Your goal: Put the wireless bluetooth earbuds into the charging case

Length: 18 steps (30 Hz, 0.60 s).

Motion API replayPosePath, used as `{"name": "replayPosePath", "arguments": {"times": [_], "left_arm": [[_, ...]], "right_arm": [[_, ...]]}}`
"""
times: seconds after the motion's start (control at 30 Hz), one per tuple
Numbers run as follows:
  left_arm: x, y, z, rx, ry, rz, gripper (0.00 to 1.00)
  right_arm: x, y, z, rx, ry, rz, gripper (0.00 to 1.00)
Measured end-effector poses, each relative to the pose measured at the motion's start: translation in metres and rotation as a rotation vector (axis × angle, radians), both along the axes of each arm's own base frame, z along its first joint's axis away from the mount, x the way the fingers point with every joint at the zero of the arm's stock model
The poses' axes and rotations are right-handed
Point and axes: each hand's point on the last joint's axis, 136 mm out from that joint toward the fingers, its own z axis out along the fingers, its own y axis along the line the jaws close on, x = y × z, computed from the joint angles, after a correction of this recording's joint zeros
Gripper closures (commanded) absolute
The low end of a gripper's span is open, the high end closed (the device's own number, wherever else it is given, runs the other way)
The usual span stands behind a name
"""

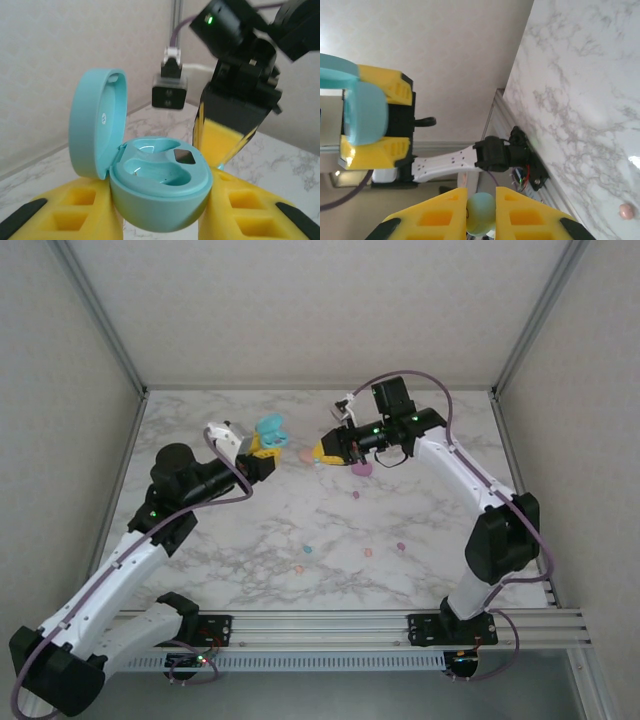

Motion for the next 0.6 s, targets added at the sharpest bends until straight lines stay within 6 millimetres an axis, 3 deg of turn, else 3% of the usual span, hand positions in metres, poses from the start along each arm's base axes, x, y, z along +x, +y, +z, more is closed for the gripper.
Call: {"name": "replayPosePath", "arguments": {"times": [0.37, 0.6], "left_arm": [[0.002, -0.033, -0.032, 0.083, -0.004, -0.147, 0.85], [0.000, -0.050, -0.035, 0.070, -0.018, -0.224, 0.85]], "right_arm": [[-0.016, -0.018, 0.055, 0.040, -0.230, -0.104, 0.83], [-0.022, -0.008, 0.063, 0.067, -0.287, -0.084, 0.82]]}}
